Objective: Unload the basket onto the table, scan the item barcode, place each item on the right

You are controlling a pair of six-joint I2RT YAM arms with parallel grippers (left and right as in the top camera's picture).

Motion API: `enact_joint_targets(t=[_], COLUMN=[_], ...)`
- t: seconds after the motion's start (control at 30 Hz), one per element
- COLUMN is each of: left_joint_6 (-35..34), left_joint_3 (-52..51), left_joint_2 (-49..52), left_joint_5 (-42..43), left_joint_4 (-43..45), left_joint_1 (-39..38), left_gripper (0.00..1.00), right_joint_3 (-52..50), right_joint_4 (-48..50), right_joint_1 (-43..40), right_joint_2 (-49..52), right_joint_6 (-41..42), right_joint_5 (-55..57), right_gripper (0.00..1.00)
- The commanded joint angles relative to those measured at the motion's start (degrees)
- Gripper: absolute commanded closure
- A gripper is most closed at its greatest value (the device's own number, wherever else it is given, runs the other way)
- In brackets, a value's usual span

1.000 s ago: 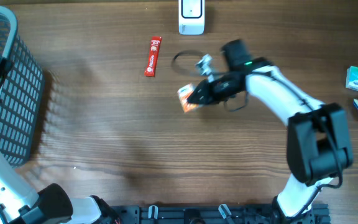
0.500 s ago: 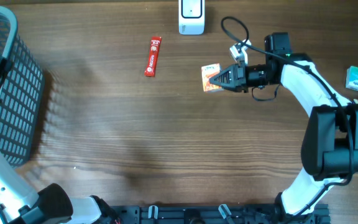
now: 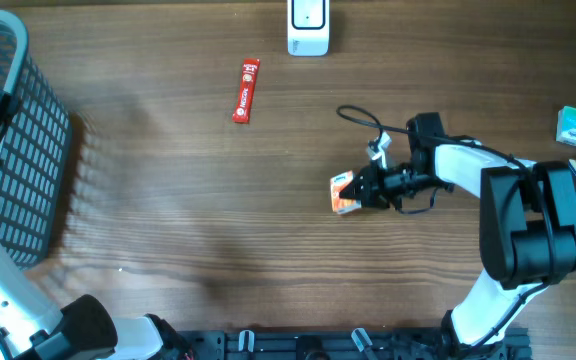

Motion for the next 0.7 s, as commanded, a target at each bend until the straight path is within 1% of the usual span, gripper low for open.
enact_joint_targets(t=[0.0,0.03,0.07,0.13,0.17,0.23,0.33,0.37,0.4,0.47,0.5,0.57,0.67], left_joint_6=[-0.59,-0.59,-0.57,-0.59,-0.57,-0.59,-0.59,-0.57,-0.59,-0.57,-0.59,-0.59,-0.57], left_joint_3=[0.22,0.22,0.22,0.22,0.22,0.22,0.22,0.22,0.22,0.22,0.22,0.22,0.22], left_joint_2=[0.24,0.24,0.24,0.24,0.24,0.24,0.24,0.24,0.24,0.24,0.24,0.24,0.24], left_joint_5=[-0.35,-0.35,-0.35,-0.35,-0.35,-0.35,-0.35,-0.35,-0.35,-0.35,-0.35,-0.35,-0.35], left_joint_4=[0.13,0.13,0.13,0.13,0.13,0.13,0.13,0.13,0.13,0.13,0.13,0.13,0.13], left_joint_1=[0.26,0.26,0.26,0.26,0.26,0.26,0.26,0.26,0.26,0.26,0.26,0.26,0.26], left_gripper=[0.00,0.00,0.00,0.00,0.00,0.00,0.00,0.00,0.00,0.00,0.00,0.00,0.00], right_joint_3=[-0.07,0.20,0.70,2.45,4.98,8.52,13.29,14.73,15.30,15.63,15.56,15.54,15.96], right_joint_4=[-0.17,-0.70,-1.70,-4.96,-9.11,-14.16,-19.41,-20.85,-21.40,-21.55,-21.53,-21.51,-21.66], right_joint_1=[-0.02,-0.02,-0.02,-0.02,-0.02,-0.02,0.22,0.66,0.98,2.36,3.13,4.33,5.86], right_joint_2=[0.74,0.74,0.74,0.70,0.63,0.52,0.42,0.39,0.39,0.42,0.42,0.42,-0.39], right_joint_6=[3.78,5.18,5.79,6.23,6.14,5.92,1.07,-0.46,-1.42,-1.66,-1.40,-1.31,-0.61], right_joint_5=[10.45,13.68,16.22,20.44,24.22,28.09,26.53,25.11,24.20,22.99,23.10,23.93,28.81], right_gripper=[0.54,0.53,0.48,0.42,0.42,0.45,0.53,0.57,0.63,0.73,0.76,0.76,0.70])
